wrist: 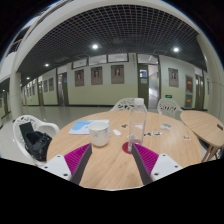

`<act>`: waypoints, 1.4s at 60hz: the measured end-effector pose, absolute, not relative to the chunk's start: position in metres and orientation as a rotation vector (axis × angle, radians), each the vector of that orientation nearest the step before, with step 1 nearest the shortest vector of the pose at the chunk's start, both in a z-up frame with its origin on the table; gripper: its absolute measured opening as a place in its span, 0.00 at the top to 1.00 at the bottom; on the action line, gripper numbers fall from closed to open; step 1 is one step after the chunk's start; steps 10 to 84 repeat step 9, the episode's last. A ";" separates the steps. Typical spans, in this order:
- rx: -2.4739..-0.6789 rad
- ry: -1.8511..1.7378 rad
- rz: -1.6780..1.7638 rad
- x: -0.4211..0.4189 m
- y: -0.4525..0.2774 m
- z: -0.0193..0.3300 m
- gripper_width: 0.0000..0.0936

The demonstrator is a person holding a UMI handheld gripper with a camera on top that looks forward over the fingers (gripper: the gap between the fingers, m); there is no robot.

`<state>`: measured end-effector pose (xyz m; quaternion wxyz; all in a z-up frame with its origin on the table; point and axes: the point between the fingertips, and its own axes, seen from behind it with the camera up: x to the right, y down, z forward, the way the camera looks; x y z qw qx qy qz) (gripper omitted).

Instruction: Pour water

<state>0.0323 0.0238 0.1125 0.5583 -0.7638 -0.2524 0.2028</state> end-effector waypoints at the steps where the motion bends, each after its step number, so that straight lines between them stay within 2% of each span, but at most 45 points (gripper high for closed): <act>1: -1.807 -0.597 0.488 0.033 0.017 0.113 0.09; 9: -1.827 -0.580 0.581 0.030 -0.032 0.113 0.09; 84: -1.827 -0.580 0.581 0.030 -0.032 0.113 0.09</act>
